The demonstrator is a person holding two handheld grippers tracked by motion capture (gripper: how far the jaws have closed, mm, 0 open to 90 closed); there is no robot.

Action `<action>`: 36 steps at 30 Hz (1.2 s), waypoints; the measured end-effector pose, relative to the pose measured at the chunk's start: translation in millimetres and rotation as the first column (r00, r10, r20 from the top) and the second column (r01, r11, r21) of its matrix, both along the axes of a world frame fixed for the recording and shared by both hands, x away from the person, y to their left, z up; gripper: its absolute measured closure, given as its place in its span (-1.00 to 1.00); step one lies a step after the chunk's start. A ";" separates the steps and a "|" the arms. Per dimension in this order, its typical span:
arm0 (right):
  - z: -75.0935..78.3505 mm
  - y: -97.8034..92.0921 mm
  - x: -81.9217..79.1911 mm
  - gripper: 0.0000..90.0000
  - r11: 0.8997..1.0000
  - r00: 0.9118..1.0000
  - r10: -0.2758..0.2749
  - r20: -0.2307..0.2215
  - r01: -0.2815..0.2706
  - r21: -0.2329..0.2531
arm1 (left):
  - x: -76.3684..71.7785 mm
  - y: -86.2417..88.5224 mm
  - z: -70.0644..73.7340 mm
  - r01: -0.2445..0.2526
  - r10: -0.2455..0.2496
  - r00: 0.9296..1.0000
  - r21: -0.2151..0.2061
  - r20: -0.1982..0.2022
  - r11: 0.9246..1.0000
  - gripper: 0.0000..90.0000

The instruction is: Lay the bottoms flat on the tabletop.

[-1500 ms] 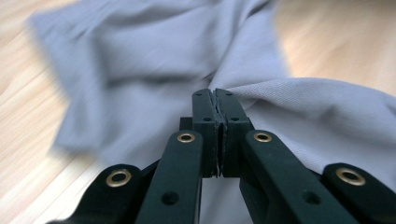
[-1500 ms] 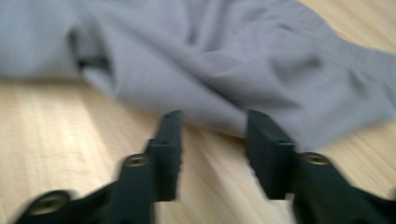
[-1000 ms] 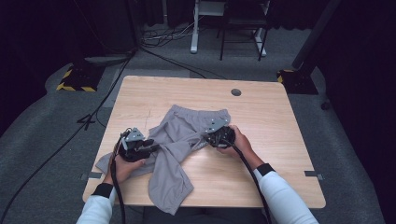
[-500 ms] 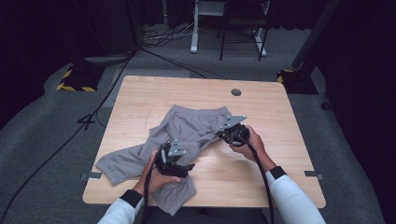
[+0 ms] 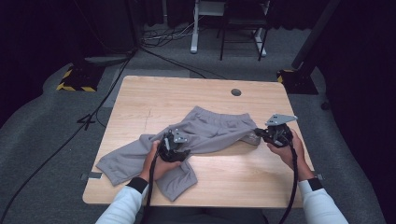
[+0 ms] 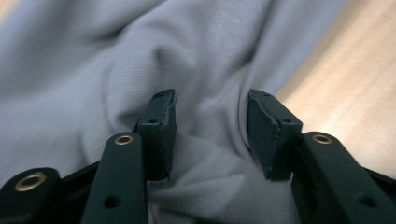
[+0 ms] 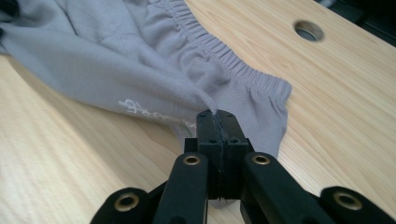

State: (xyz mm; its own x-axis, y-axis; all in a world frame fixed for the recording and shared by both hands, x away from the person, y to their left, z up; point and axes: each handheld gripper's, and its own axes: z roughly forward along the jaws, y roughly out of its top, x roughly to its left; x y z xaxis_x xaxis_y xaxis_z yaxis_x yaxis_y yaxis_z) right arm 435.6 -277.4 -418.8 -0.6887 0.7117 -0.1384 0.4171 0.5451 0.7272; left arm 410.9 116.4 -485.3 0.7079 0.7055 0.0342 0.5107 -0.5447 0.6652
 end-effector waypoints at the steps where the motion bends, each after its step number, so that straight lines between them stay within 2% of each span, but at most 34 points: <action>1: -1.7 -4.1 2.2 0.98 1.000 1.000 -0.020 -0.003 0.020 0.000 | 3.3 4.8 1.6 -0.016 0.016 1.000 -0.001 -0.007 1.000 0.18; 3: -6.2 -9.6 8.1 0.98 0.998 0.998 -0.062 -0.007 0.062 -0.005 | 7.4 15.4 3.9 -0.032 0.030 0.999 -0.069 -0.034 0.997 0.09; 4: -9.2 -11.3 11.4 0.98 0.997 0.997 -0.075 -0.016 0.075 -0.002 | 7.1 19.0 5.2 -0.042 0.039 0.999 -0.079 -0.035 0.996 0.05; 6: -15.8 -11.5 17.0 0.97 0.994 0.994 -0.110 -0.019 0.110 -0.018 | 2.0 23.2 8.8 -0.026 0.024 0.999 -0.113 -0.021 0.993 -0.03; 7: -18.8 -11.2 19.3 0.95 0.993 0.993 -0.117 -0.022 0.117 -0.010 | -2.4 23.4 11.5 -0.006 0.003 1.000 -0.124 -0.018 0.992 -0.09; 9: -23.3 -8.5 22.5 0.74 0.990 0.991 -0.136 -0.012 0.136 -0.026 | -14.8 20.9 17.3 0.053 -0.054 0.999 -0.146 -0.004 0.988 -0.26; 10: -24.9 -7.3 24.1 0.75 0.989 0.989 -0.145 -0.010 0.145 -0.033 | -23.4 17.7 19.5 0.087 -0.088 0.996 -0.166 0.000 0.982 -0.29; 11: -26.0 -6.5 25.1 0.71 0.990 0.990 -0.137 -0.014 0.137 -0.026 | -31.7 14.3 22.1 0.126 -0.126 0.992 -0.168 0.006 0.978 -0.35; 12: -26.9 -5.7 25.7 0.59 0.990 0.990 -0.139 -0.012 0.138 -0.023 | -40.7 10.1 23.8 0.147 -0.147 0.989 -0.171 0.011 0.974 -0.38; 13: -27.8 -4.5 26.3 0.47 0.987 0.988 -0.157 -0.013 0.156 -0.023 | -49.4 5.6 24.4 0.178 -0.180 0.984 -0.188 0.009 0.966 -0.41; 14: -28.7 -3.7 26.5 0.43 0.988 0.988 -0.156 -0.020 0.156 -0.021 | -57.6 1.0 23.5 0.200 -0.204 0.979 -0.205 -0.001 0.958 -0.46; 15: -29.6 -2.6 26.1 0.35 0.990 0.989 -0.142 -0.029 0.142 -0.010 | -64.5 -4.5 21.6 0.206 -0.212 0.977 -0.177 -0.013 0.962 -0.48; 16: -30.3 -1.2 25.5 0.28 0.989 0.989 -0.146 -0.027 0.145 -0.023 | -71.4 -9.8 19.0 0.216 -0.220 0.975 -0.146 -0.014 0.965 -0.50; 17: -30.2 0.4 24.6 0.25 0.987 0.987 -0.156 -0.020 0.156 -0.036 | -77.0 -13.1 15.4 0.225 -0.231 0.973 -0.145 -0.024 0.963 -0.53; 18: -29.4 1.0 23.2 0.24 0.988 0.988 -0.152 -0.017 0.151 -0.034 | -81.3 -16.3 11.8 0.218 -0.224 0.974 -0.121 -0.037 0.968 -0.53; 19: -28.7 1.4 21.6 0.21 0.989 0.989 -0.145 -0.015 0.145 -0.023 | -85.0 -19.4 8.4 0.211 -0.214 0.976 -0.079 -0.034 0.974 -0.56; 23: -28.6 3.9 14.5 0.16 0.994 0.994 -0.106 -0.010 0.106 -0.001 | -91.3 -21.3 -0.1 0.188 -0.189 0.980 -0.033 -0.064 0.982 -0.56; 25: -29.5 6.1 11.8 0.15 0.997 0.997 -0.080 -0.012 0.080 0.009 | -91.1 -21.9 -4.6 0.177 -0.176 0.983 0.020 -0.053 0.984 -0.42; 26: -29.7 7.4 11.0 0.14 0.998 0.998 -0.056 -0.017 0.057 0.020 | -89.2 -19.7 -6.5 0.171 -0.170 0.983 0.001 -0.069 0.985 -0.31; 27: -29.6 9.1 9.9 0.14 0.999 0.999 -0.040 -0.013 0.041 0.023 | -88.2 -17.5 -6.8 0.163 -0.163 0.985 -0.009 -0.057 0.987 -0.23; 29: -29.4 12.9 8.4 0.14 1.000 1.000 -0.027 -0.002 0.028 0.015 | -86.8 -13.6 -6.0 0.157 -0.157 0.986 -0.012 -0.048 0.988 0.06; 32: -30.6 16.6 7.6 0.08 1.000 1.000 0.008 -0.003 -0.008 0.029 | -86.0 -6.4 -5.9 0.171 -0.171 0.985 -0.010 -0.032 0.985 0.56; 34: -33.5 20.6 7.8 0.07 0.998 0.999 0.046 -0.014 -0.046 0.046 | -85.1 -1.8 -5.9 0.171 -0.171 0.985 -0.012 -0.017 0.985 0.62; 36: -35.8 26.2 8.2 0.07 0.998 0.998 0.058 -0.011 -0.058 0.022 | -86.2 6.2 -0.8 0.152 -0.151 0.988 -0.058 0.016 0.987 0.79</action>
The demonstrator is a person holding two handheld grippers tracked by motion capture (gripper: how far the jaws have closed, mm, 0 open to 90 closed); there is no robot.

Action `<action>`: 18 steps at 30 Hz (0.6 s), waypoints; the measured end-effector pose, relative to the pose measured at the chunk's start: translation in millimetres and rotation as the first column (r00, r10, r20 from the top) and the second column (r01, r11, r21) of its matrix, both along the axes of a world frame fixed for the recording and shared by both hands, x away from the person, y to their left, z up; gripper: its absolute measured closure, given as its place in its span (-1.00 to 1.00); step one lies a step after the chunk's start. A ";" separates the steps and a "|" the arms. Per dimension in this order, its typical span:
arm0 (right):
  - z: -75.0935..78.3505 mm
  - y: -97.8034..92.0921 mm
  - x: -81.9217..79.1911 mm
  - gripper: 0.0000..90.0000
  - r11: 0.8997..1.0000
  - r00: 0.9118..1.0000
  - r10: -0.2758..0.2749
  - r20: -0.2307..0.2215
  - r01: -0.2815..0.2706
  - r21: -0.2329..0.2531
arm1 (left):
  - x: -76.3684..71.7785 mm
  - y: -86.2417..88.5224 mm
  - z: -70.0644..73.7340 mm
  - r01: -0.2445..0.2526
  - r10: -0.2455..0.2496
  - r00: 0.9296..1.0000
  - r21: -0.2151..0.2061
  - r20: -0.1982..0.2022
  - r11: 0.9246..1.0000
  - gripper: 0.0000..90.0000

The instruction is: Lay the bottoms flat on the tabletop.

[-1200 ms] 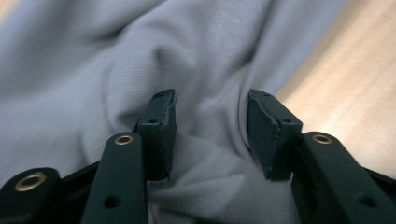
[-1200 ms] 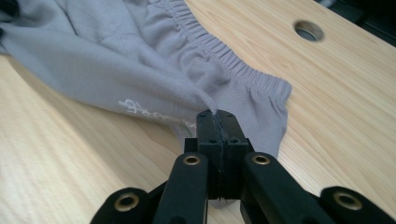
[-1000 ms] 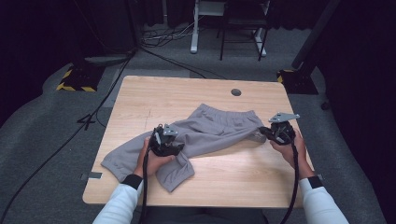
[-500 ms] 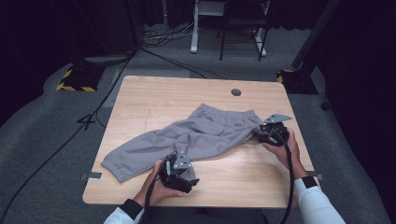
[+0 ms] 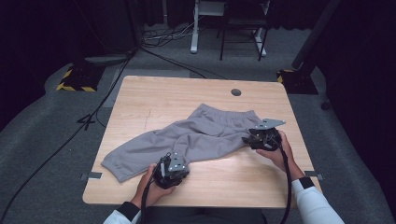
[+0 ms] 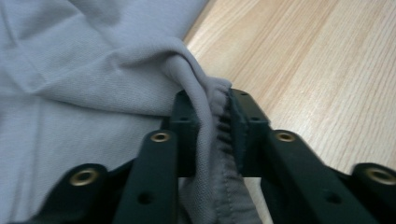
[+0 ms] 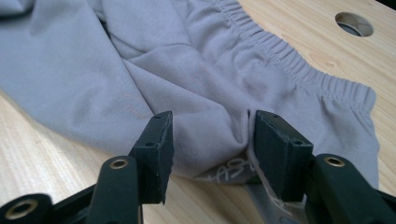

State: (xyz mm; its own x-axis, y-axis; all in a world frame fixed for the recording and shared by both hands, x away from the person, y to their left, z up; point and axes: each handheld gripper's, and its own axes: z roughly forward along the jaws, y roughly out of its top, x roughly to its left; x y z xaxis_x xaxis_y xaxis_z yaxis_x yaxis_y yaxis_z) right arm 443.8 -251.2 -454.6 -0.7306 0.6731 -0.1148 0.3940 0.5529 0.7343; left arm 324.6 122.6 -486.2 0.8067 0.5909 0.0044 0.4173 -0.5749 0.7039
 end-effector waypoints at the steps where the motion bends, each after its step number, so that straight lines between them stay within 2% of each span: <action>1: -0.9 2.4 0.9 0.07 1.000 1.000 0.006 -0.002 -0.006 -0.010 | -0.7 6.1 5.3 -0.012 0.012 1.000 -0.025 0.024 1.000 0.79; 3: -2.2 5.9 3.0 0.09 1.000 1.000 0.007 0.008 -0.006 -0.021 | -2.4 22.3 17.6 -0.066 0.072 0.995 -0.077 0.075 0.995 0.80; 5: -3.2 8.7 6.3 0.10 1.000 1.000 0.005 0.017 -0.005 -0.026 | -3.6 42.9 27.8 -0.133 0.147 0.983 -0.126 0.112 0.983 0.81; 7: -5.1 10.5 10.3 0.10 0.999 0.999 -0.017 0.037 0.019 -0.038 | -3.4 66.3 33.6 -0.204 0.226 0.968 -0.184 0.109 0.961 0.83; 8: -6.3 11.1 12.9 0.09 0.999 0.999 -0.028 0.036 0.029 -0.042 | -3.1 77.0 34.8 -0.242 0.265 0.958 -0.185 0.110 0.953 0.83; 9: -7.4 11.8 15.1 0.08 0.998 0.999 -0.036 0.038 0.037 -0.044 | -2.5 88.1 34.5 -0.289 0.314 0.943 -0.196 0.110 0.937 0.83; 10: -8.3 12.4 16.8 0.07 0.998 0.998 -0.042 0.036 0.044 -0.049 | -1.2 99.5 33.1 -0.335 0.361 0.928 -0.217 0.089 0.917 0.82; 11: -9.1 13.2 18.0 0.07 0.997 0.998 -0.054 0.043 0.057 -0.058 | 1.2 110.0 30.6 -0.370 0.394 0.916 -0.224 0.072 0.902 0.82; 13: -10.3 14.5 20.0 0.06 0.996 0.997 -0.061 0.045 0.064 -0.063 | 6.0 126.2 22.0 -0.456 0.473 0.878 -0.166 0.079 0.874 0.81; 15: -12.0 16.8 21.3 0.00 0.995 0.997 -0.058 0.053 0.062 -0.079 | 14.6 140.0 9.7 -0.493 0.498 0.867 -0.139 0.002 0.859 0.75; 16: -13.2 18.6 22.2 0.00 0.995 0.997 -0.056 0.054 0.061 -0.085 | 16.7 143.9 4.7 -0.520 0.523 0.852 -0.122 -0.009 0.845 0.65; 17: -14.4 20.6 22.4 0.00 0.994 0.998 -0.051 0.048 0.055 -0.090 | 17.8 145.4 2.3 -0.540 0.542 0.841 -0.105 -0.016 0.835 0.49; 18: -15.5 22.9 22.1 0.00 0.994 0.998 -0.049 0.048 0.054 -0.098 | 17.7 145.8 2.4 -0.539 0.541 0.841 -0.106 -0.011 0.836 0.42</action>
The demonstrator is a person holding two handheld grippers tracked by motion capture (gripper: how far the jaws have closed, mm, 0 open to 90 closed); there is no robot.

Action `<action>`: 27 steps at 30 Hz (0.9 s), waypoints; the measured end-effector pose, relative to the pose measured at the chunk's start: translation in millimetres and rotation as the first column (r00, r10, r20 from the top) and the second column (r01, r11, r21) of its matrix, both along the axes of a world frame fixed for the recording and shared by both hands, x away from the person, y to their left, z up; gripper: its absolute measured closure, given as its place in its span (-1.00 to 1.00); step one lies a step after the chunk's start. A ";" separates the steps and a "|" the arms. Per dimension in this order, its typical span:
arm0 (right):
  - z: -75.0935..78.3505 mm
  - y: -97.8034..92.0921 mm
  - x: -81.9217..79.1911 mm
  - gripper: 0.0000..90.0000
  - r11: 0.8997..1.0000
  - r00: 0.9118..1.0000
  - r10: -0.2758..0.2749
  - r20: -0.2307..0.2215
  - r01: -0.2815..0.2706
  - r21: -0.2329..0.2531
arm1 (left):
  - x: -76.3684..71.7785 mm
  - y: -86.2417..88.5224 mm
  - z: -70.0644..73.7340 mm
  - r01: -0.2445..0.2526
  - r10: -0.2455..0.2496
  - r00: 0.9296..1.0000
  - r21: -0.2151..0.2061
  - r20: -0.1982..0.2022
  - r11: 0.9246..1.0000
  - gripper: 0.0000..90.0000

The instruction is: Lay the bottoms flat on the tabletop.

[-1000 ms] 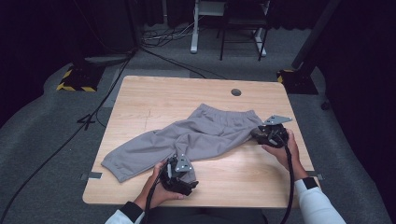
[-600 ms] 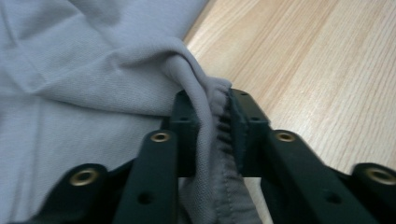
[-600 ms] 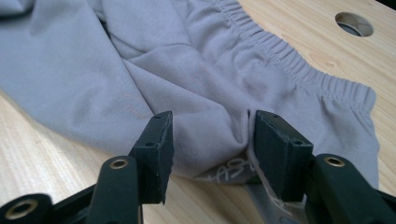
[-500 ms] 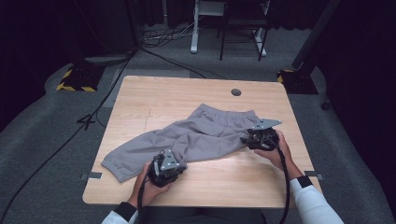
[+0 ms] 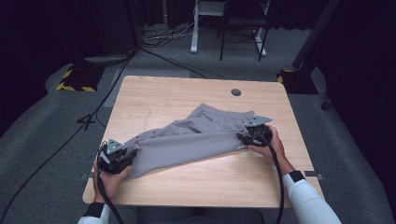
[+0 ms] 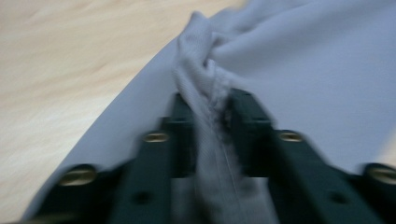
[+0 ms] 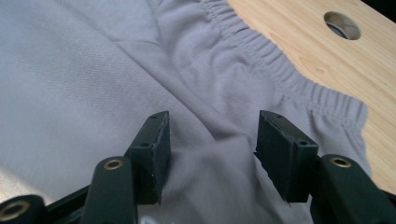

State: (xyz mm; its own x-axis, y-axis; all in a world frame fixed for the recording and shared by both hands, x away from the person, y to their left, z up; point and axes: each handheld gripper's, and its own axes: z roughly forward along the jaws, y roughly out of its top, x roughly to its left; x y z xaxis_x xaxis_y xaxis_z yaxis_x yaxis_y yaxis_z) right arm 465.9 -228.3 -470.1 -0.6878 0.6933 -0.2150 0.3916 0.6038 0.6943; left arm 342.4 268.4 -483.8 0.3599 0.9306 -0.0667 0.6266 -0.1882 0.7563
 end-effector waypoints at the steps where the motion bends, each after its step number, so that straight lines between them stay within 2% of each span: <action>1: -0.7 1.7 0.2 0.00 1.000 1.000 0.002 0.005 -0.002 -0.010 | -1.6 -0.3 2.5 0.002 -0.001 1.000 -0.009 0.020 1.000 0.28; 3: -0.2 2.8 -0.1 0.00 1.000 1.000 0.010 0.006 -0.010 -0.001 | -6.0 -6.6 11.1 0.025 -0.022 0.997 -0.048 0.073 0.999 -0.05; 4: 0.8 2.9 -0.7 0.00 1.000 1.000 0.009 0.009 -0.009 0.011 | -8.5 -12.9 15.7 0.057 -0.052 0.994 -0.054 0.099 0.997 -0.13; 5: 2.8 2.1 -1.6 0.00 1.000 1.000 0.012 0.009 -0.013 0.017 | -11.1 -20.9 19.7 0.097 -0.090 0.989 -0.058 0.115 0.994 -0.19; 6: 5.9 0.6 -3.0 0.00 0.999 1.000 0.021 0.016 -0.022 0.026 | -13.0 -30.7 22.3 0.149 -0.140 0.983 -0.075 0.116 0.986 -0.27; 8: 14.7 -4.7 -7.5 0.00 0.998 0.999 0.026 0.038 -0.028 0.051 | -17.5 -53.8 24.7 0.245 -0.236 0.964 -0.064 0.123 0.967 -0.36; 9: 19.7 -8.4 -10.1 0.01 0.998 0.998 0.028 0.050 -0.031 0.059 | -18.8 -65.1 24.7 0.293 -0.284 0.951 -0.057 0.122 0.954 -0.37; 11: 27.9 -16.3 -15.4 0.05 0.999 0.996 0.032 0.083 -0.036 0.039 | -18.6 -85.8 21.6 0.371 -0.364 0.925 -0.053 0.107 0.927 -0.43; 13: 31.1 -26.6 -19.4 0.07 0.996 0.996 0.069 0.063 -0.072 0.045 | -15.7 -102.6 14.9 0.438 -0.433 0.898 -0.042 0.081 0.898 -0.44; 14: 30.2 -31.3 -21.7 0.07 0.995 0.996 0.085 0.042 -0.087 0.042 | -13.8 -109.7 10.9 0.451 -0.450 0.891 -0.003 0.062 0.892 -0.44; 16: 24.5 -38.4 -27.4 0.07 0.992 0.993 0.120 0.015 -0.120 0.031 | -10.2 -119.7 2.3 0.462 -0.463 0.886 0.034 0.020 0.886 -0.41; 17: 20.7 -40.7 -30.0 0.05 0.991 0.991 0.133 0.000 -0.133 0.024 | -8.2 -122.0 -0.9 0.457 -0.457 0.889 0.048 0.006 0.888 -0.36; 19: 12.4 -42.2 -33.1 0.00 0.988 0.988 0.152 -0.033 -0.152 0.004 | -2.3 -122.0 -5.0 0.450 -0.449 0.893 0.027 -0.009 0.893 -0.25; 20: 8.2 -42.1 -34.2 -0.01 0.986 0.985 0.164 -0.049 -0.164 0.005 | 0.1 -121.4 -6.2 0.436 -0.436 0.900 0.027 -0.012 0.899 -0.24; 21: 3.7 -41.1 -34.9 -0.03 0.984 0.982 0.179 -0.064 -0.179 0.010 | 2.5 -120.9 -7.6 0.427 -0.426 0.904 0.032 -0.014 0.904 -0.20; 22: -0.5 -38.6 -35.7 -0.03 0.980 0.977 0.198 -0.079 -0.198 0.011 | 4.6 -119.5 -8.7 0.420 -0.420 0.908 0.020 -0.018 0.907 -0.19; 23: -4.4 -35.0 -36.2 -0.04 0.978 0.974 0.209 -0.084 -0.209 0.003 | 6.8 -118.3 -10.0 0.424 -0.423 0.906 0.012 -0.023 0.906 -0.18; 24: -7.6 -31.1 -36.1 -0.04 0.976 0.973 0.214 -0.084 -0.216 -0.017 | 8.7 -118.3 -11.3 0.423 -0.423 0.906 0.023 -0.029 0.906 -0.14; 25: -10.2 -27.2 -35.4 -0.04 0.976 0.974 0.210 -0.080 -0.214 -0.037 | 10.6 -119.1 -12.9 0.418 -0.418 0.908 0.024 -0.031 0.908 -0.14; 27: -14.0 -21.2 -32.6 0.02 0.978 0.978 0.198 -0.068 -0.202 -0.054 | 15.7 -121.6 -14.7 0.423 -0.421 0.906 0.035 -0.049 0.905 -0.03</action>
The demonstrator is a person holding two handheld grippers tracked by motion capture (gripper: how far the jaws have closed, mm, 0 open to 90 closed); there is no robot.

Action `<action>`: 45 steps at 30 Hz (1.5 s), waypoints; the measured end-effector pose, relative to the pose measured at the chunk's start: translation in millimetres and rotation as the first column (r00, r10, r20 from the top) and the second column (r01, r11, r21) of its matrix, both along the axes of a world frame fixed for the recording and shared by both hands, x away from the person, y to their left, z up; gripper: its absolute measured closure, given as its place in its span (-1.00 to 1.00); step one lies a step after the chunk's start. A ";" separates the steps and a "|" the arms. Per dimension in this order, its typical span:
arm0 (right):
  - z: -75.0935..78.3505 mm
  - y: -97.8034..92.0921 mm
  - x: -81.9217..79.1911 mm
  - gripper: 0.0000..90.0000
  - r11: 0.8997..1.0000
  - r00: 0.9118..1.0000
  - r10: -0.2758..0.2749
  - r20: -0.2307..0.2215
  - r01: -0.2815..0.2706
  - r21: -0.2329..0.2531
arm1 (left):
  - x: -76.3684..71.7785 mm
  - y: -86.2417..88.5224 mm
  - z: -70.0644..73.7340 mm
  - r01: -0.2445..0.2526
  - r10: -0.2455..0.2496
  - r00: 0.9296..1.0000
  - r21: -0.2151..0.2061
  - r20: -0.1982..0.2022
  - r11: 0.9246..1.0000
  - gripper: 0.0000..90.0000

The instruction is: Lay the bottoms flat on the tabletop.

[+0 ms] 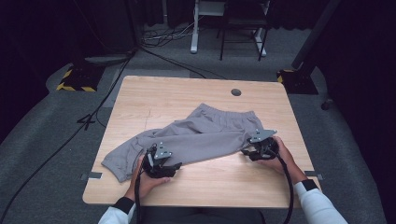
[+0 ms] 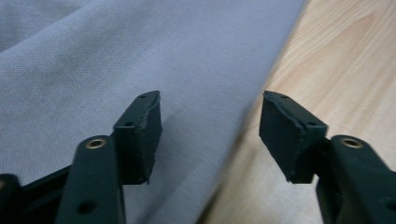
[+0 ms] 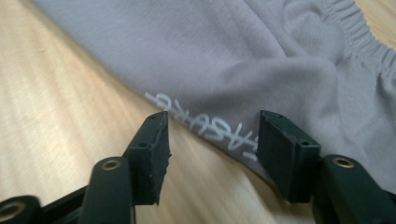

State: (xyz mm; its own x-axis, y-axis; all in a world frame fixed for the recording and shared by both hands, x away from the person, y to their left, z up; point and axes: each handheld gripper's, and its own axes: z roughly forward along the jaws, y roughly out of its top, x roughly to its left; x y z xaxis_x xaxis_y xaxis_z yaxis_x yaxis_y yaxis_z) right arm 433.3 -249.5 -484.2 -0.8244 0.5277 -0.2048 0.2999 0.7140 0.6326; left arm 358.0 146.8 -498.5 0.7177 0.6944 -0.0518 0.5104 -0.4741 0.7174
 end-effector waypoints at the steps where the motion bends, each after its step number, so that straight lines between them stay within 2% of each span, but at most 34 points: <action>1: -0.5 2.1 1.5 0.08 1.000 1.000 -0.008 0.017 0.008 -0.001 | 1.9 -2.5 -0.8 0.002 -0.002 1.000 0.010 0.004 1.000 0.02; 3: -0.9 6.7 5.5 0.18 0.999 0.999 -0.034 0.040 0.034 0.003 | 6.3 -7.0 0.5 -0.002 0.001 1.000 0.046 0.022 0.999 0.15; 5: -2.2 13.2 7.3 0.28 0.997 0.993 -0.053 0.106 0.058 -0.041 | 11.6 -11.4 2.1 -0.001 -0.001 1.000 0.067 0.023 0.998 0.32; 7: -2.8 18.2 9.2 0.52 0.996 0.986 -0.054 0.156 0.064 -0.063 | 17.8 -13.5 2.5 0.021 -0.023 0.999 0.072 0.024 0.997 0.52; 10: -2.6 22.4 14.0 0.91 0.995 0.981 -0.047 0.188 0.062 -0.079 | 24.5 -15.7 4.4 0.035 -0.037 0.999 0.085 0.021 0.996 0.83; 12: 0.3 22.1 16.4 0.99 0.994 0.980 -0.047 0.192 0.064 -0.084 | 26.3 -14.4 8.5 0.045 -0.047 0.999 0.067 0.020 0.997 0.92; 14: 10.2 18.4 16.5 0.99 0.997 0.983 -0.047 0.177 0.056 -0.045 | 22.3 -11.9 18.6 0.057 -0.059 0.997 0.045 0.047 0.997 0.93; 17: 32.5 7.2 12.4 1.00 0.997 0.980 -0.073 0.184 0.067 0.037 | 12.6 -3.0 41.4 0.071 -0.068 0.995 -0.032 0.079 0.997 0.94; 19: 46.3 -1.9 11.4 1.00 0.992 0.977 -0.097 0.189 0.079 0.102 | 7.9 3.2 55.7 0.065 -0.056 0.993 -0.080 0.106 0.995 0.93; 21: 55.5 -6.0 13.7 1.00 0.986 0.971 -0.129 0.200 0.104 0.133 | 10.1 9.6 66.1 0.049 -0.036 0.992 -0.108 0.120 0.993 0.93; 23: 58.8 -3.7 19.1 1.00 0.983 0.967 -0.148 0.208 0.120 0.138 | 20.6 13.8 69.8 0.010 0.003 0.995 -0.128 0.099 0.992 0.93; 24: 58.8 -0.5 22.0 1.00 0.981 0.966 -0.160 0.202 0.132 0.141 | 28.5 15.3 68.7 -0.012 0.023 0.997 -0.142 0.074 0.990 0.93; 25: 57.9 3.5 25.2 0.99 0.979 0.968 -0.161 0.193 0.132 0.154 | 37.7 16.7 66.5 -0.039 0.047 0.997 -0.125 0.063 0.991 0.93; 27: 55.0 15.3 26.8 0.99 0.981 0.976 -0.131 0.176 0.102 0.163 | 58.0 18.1 57.1 -0.076 0.076 0.997 -0.096 0.000 0.992 0.93; 28: 53.1 22.5 26.5 0.99 0.984 0.981 -0.105 0.162 0.078 0.163 | 68.1 20.7 51.3 -0.105 0.101 0.994 -0.104 -0.044 0.989 0.93; 30: 48.8 37.9 23.6 0.90 0.984 0.994 -0.010 0.113 -0.010 0.176 | 84.8 25.2 40.5 -0.153 0.144 0.984 -0.080 -0.103 0.985 0.92; 32: 42.3 55.1 19.8 0.76 0.987 0.995 0.056 0.087 -0.068 0.144 | 96.6 31.0 30.7 -0.207 0.195 0.970 -0.072 -0.146 0.976 0.90; 34: 34.1 68.8 18.3 0.54 0.990 0.994 0.090 0.070 -0.097 0.099 | 103.3 35.1 23.5 -0.231 0.221 0.961 -0.048 -0.164 0.972 0.83; 35: 29.8 73.2 19.5 0.47 0.993 0.994 0.086 0.066 -0.092 0.079 | 105.3 37.2 20.6 -0.238 0.223 0.957 -0.061 -0.186 0.969 0.81; 36: 25.6 76.1 21.6 0.39 0.993 0.995 0.088 0.046 -0.091 0.072 | 106.5 38.3 18.6 -0.241 0.227 0.955 -0.055 -0.191 0.969 0.80; 38: 18.0 79.3 26.8 0.20 0.996 0.997 0.075 0.033 -0.076 0.048 | 108.1 39.7 16.8 -0.246 0.232 0.952 -0.049 -0.197 0.968 0.81; 39: 14.9 79.8 29.3 0.19 0.997 0.998 0.065 0.026 -0.066 0.042 | 108.5 39.4 16.5 -0.254 0.241 0.951 -0.046 -0.192 0.966 0.82; 41: 9.8 79.6 31.1 0.11 0.996 0.997 0.074 0.003 -0.074 0.050 | 109.8 38.3 16.6 -0.247 0.237 0.953 -0.031 -0.191 0.969 0.86; 42: 7.7 79.6 30.7 0.09 0.995 0.996 0.091 0.000 -0.091 0.050 | 110.0 36.9 16.1 -0.252 0.242 0.952 -0.030 -0.189 0.967 0.88; 44: 5.3 80.0 27.3 0.08 0.993 0.993 0.118 0.009 -0.118 0.009 | 111.3 36.1 15.4 -0.247 0.237 0.951 -0.028 -0.201 0.969 0.91; 45: 6.3 78.9 25.0 0.06 0.994 0.993 0.113 0.021 -0.113 -0.008 | 111.6 36.1 15.6 -0.247 0.237 0.951 -0.024 -0.199 0.969 0.91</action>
State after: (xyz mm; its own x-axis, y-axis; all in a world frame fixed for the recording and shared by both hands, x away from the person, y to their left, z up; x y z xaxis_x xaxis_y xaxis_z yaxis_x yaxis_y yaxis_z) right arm 458.3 -170.6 -477.9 -0.8741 0.4299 -0.2260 0.2035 0.7467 0.6332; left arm 469.6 182.9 -482.9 0.5014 0.8392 -0.2106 0.7367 -0.2864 0.6126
